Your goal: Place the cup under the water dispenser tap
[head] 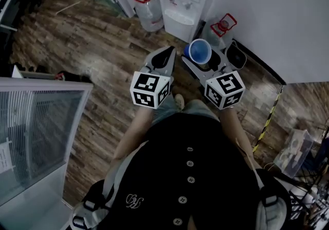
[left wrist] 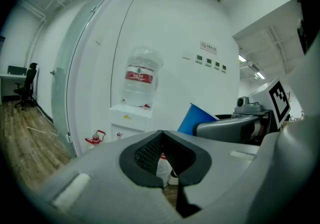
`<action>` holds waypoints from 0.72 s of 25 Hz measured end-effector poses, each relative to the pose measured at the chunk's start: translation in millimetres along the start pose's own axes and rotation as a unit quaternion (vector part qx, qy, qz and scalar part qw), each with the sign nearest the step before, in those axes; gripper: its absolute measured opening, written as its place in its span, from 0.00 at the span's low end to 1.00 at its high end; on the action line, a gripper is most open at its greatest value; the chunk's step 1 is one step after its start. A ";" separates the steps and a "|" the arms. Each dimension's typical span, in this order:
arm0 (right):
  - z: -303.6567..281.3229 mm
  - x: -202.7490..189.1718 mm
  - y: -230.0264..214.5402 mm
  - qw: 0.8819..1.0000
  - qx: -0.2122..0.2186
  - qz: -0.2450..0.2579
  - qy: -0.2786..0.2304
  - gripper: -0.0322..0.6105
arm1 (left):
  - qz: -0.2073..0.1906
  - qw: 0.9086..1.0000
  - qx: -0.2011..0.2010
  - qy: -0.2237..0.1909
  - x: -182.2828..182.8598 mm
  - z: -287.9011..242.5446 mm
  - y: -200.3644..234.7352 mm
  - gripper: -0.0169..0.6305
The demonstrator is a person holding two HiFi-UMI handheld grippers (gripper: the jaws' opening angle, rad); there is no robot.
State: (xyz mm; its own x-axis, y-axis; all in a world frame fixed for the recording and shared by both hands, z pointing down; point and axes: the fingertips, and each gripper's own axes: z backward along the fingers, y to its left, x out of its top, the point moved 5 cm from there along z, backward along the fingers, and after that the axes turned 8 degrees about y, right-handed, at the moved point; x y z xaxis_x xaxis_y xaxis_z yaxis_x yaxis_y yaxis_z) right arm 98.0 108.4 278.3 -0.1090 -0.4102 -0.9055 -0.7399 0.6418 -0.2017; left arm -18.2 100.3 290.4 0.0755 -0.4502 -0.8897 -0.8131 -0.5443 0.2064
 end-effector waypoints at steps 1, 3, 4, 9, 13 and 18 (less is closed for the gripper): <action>-1.9 -0.8 -0.2 1.000 0.001 0.000 0.003 0.57 | 0.002 1.000 -0.001 0.002 -0.7 -1.6 1.1 0.03; -5.7 -1.9 -1.8 1.000 0.002 0.000 0.008 0.57 | 0.004 1.000 -0.003 0.006 -0.9 -6.3 4.0 0.03; -7.9 -2.3 -3.7 1.000 0.001 -0.001 0.010 0.57 | 0.005 1.000 -0.004 0.007 -0.5 -9.4 5.9 0.03; -24.0 -2.2 -17.7 1.000 -0.004 -0.010 0.018 0.57 | 0.008 1.000 -0.007 0.012 5.0 -26.1 20.3 0.03; -42.3 2.9 -27.3 1.000 -0.012 -0.012 0.018 0.57 | 0.004 1.000 -0.012 0.019 9.4 -38.3 38.0 0.03; -72.7 13.1 -41.0 0.999 -0.024 -0.017 0.020 0.57 | -0.004 0.999 -0.026 0.034 18.4 -59.3 65.9 0.03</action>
State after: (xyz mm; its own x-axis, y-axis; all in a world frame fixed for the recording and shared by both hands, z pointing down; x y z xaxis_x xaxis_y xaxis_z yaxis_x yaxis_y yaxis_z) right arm 78.7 29.6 301.9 -0.1090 -0.4582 -0.8821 -0.7739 0.5960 -0.2140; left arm -36.2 14.2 311.9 0.1220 -0.4921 -0.8620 -0.7816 -0.5829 0.2222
